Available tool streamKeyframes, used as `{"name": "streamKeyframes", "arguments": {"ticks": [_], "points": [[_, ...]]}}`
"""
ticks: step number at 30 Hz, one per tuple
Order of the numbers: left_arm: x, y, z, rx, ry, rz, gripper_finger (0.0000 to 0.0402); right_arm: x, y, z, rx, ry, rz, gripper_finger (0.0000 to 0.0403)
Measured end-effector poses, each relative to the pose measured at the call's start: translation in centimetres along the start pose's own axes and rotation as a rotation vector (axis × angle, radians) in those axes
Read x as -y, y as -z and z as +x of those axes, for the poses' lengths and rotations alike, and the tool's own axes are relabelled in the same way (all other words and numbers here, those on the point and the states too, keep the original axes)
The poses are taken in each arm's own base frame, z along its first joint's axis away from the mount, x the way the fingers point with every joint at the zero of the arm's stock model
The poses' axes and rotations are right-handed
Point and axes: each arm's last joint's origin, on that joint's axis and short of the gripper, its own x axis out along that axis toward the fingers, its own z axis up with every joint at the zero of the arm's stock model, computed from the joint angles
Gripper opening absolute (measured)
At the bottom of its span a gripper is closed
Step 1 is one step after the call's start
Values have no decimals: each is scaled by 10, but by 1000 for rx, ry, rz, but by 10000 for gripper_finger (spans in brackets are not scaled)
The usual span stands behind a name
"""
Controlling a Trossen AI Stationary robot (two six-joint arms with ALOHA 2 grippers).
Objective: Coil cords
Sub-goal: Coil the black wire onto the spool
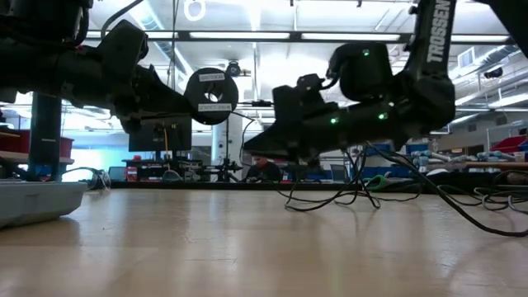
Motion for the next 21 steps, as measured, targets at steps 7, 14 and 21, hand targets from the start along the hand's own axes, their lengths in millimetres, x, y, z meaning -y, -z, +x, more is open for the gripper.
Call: {"name": "streamKeyframes", "arguments": {"ticks": [7,14,21], "points": [[0,0,0,0,0,1,0,-2,6,16,-13,-46,-2,144],[0,0,0,-2,0,2,0,3,-8,18,-12,-24,-3,31],[0,1,0,-6,-2,6,0,7,-18,16,-80,11,-38,3]]}}
